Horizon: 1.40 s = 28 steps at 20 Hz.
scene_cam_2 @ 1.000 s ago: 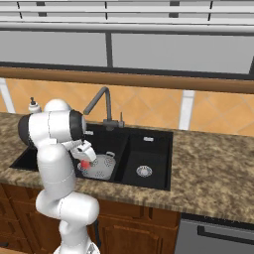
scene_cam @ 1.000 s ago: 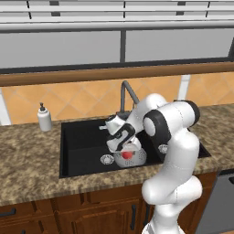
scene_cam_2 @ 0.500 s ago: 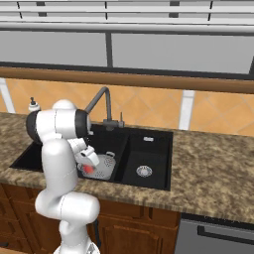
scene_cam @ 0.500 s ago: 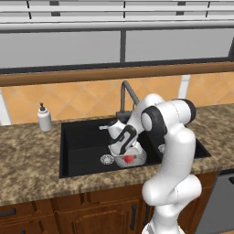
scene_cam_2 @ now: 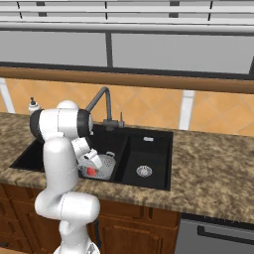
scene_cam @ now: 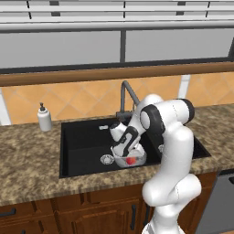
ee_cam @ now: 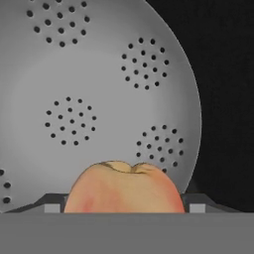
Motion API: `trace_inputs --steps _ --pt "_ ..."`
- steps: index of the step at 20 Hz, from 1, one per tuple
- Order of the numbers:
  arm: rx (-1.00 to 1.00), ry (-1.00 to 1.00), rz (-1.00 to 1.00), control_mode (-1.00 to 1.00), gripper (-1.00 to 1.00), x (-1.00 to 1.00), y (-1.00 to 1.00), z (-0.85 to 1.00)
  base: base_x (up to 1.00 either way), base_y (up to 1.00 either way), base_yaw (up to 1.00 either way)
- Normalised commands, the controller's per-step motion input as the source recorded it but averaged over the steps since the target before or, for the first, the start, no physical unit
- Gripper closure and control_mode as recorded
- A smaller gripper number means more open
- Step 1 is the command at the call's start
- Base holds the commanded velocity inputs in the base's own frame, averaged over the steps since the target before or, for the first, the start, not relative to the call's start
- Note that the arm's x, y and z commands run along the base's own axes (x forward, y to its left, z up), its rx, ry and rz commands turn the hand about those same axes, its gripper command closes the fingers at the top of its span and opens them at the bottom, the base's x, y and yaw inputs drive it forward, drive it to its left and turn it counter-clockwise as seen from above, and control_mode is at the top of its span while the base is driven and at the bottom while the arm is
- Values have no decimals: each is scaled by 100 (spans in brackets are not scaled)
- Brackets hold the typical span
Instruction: Put the colander in the sink, put the peach in the colander, and turn on the sink faucet and pour water over the colander.
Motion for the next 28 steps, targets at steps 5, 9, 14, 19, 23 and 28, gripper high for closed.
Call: trace_inputs --steps 5,9,14,19,23,28 --pt "0 0 0 -100 100 11 -1 -14 0 0 0" --pt "0 0 0 -100 100 10 -10 -12 0 0 0" --pt "0 0 2 -100 100 14 -3 -10 0 0 0" --pt "0 0 5 -100 100 15 0 -10 0 0 0" --pt "0 2 5 -100 -100 28 4 -3 0 0 0" --pt "0 1 6 -100 -100 17 0 0 0 0 0"
